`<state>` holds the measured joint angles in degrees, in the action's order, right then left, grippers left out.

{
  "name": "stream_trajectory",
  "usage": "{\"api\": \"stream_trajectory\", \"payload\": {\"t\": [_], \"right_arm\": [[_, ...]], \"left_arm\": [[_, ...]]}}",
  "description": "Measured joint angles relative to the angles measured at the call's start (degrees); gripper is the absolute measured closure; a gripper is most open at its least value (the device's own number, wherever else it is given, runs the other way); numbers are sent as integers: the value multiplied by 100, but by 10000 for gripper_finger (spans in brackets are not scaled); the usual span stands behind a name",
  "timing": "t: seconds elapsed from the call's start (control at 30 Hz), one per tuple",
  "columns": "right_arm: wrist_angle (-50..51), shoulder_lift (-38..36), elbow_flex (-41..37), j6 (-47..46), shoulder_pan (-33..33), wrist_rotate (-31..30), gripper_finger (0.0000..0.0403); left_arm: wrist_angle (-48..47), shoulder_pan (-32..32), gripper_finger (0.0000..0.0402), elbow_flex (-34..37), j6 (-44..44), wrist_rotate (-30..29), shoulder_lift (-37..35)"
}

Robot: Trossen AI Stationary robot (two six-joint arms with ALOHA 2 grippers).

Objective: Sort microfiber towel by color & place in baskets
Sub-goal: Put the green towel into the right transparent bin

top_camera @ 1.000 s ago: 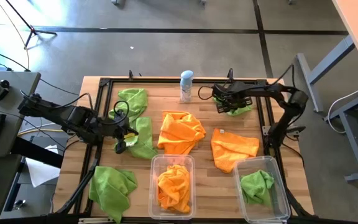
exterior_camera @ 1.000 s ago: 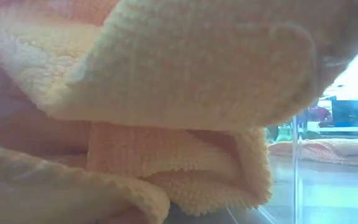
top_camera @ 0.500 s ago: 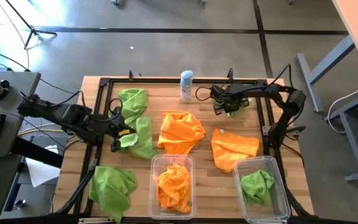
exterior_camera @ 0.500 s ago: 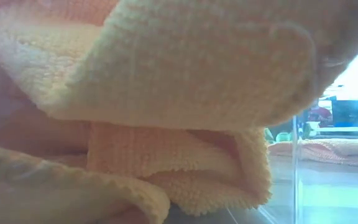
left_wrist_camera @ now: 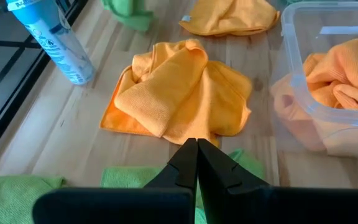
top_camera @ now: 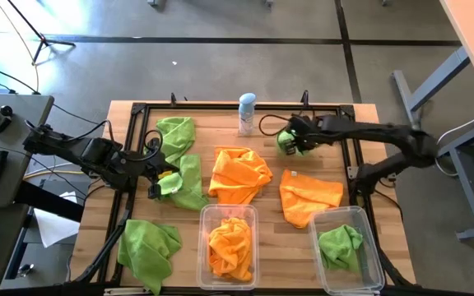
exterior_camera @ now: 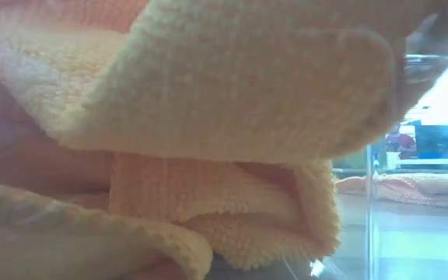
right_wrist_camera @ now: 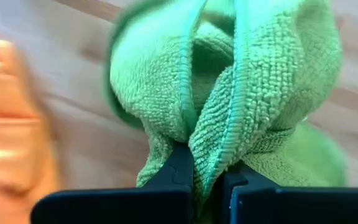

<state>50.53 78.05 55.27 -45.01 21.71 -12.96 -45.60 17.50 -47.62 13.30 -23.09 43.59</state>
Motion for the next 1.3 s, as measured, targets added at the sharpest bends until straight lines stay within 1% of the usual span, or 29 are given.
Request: {"api": "stream_trajectory", "payload": {"t": [0.33,0.47,0.57,0.67,0.77,0.83,0.93,1.0,1.1,1.2,1.3], "right_arm": [[405,-2394,7,248,-964,-133,401],[497,-3131,10,175,-1677,-134,402],[495,-3401,15,-1,-2412,-139,402],[493,-3412,15,-147,-3220,-204,402],[460,-3263,33,-313,-4009,-314,402],[479,-3142,158,-419,-4505,-382,402],[598,-2945,558,-549,-5254,-576,402],[1038,-2754,961,-775,-5712,-657,402],[1927,-2419,1642,-1384,-6355,-645,403],[2797,-1980,2293,-1987,-6941,-492,403],[3404,-1523,2852,-2452,-7451,-200,403]], "left_arm": [[4,2,401,-2,0,-9,0],[4,2,401,-2,0,-9,0],[4,2,401,-2,54,-9,0],[7,2,401,-2,282,-7,0],[7,2,401,-4,462,-7,19],[2,2,401,-4,593,-6,26],[1,2,401,-6,749,-4,56],[1,2,401,-6,765,-5,93],[2,4,401,-7,772,-4,182],[1,4,401,-5,911,-4,307],[0,4,401,-5,918,-2,452]]}}
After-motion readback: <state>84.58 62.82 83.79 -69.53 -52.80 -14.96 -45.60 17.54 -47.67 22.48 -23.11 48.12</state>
